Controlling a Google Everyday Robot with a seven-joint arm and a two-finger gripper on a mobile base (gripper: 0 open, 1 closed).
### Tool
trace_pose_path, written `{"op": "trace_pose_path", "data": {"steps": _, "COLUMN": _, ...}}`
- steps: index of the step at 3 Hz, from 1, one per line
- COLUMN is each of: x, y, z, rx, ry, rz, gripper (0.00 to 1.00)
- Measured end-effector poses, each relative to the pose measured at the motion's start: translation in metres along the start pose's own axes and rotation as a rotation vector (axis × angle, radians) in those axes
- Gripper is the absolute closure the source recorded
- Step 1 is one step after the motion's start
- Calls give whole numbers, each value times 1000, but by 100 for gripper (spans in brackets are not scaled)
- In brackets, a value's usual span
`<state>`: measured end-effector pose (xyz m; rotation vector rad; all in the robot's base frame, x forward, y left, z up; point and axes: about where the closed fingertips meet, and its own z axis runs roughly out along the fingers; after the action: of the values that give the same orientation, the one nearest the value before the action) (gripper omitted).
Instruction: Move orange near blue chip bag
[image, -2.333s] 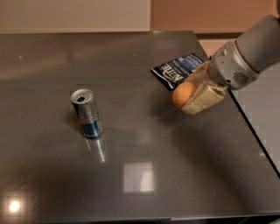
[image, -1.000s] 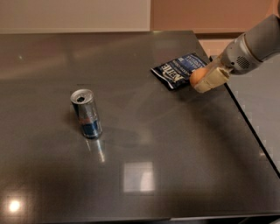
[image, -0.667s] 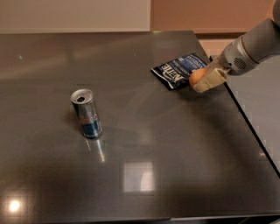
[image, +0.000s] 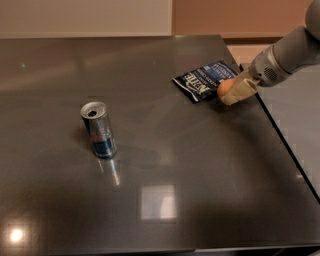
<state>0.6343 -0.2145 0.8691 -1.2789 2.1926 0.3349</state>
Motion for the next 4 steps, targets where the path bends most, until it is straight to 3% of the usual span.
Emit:
{"op": "trace_pose_path", "data": {"steps": 3, "x": 14, "y": -12, "z": 18, "rx": -3, "ry": -7, "rz": 5, "gripper": 13}}
{"op": "trace_pose_path", "data": {"steps": 4, "x": 13, "y": -11, "z": 20, "rx": -8, "ry": -6, "rz": 4, "gripper": 0}}
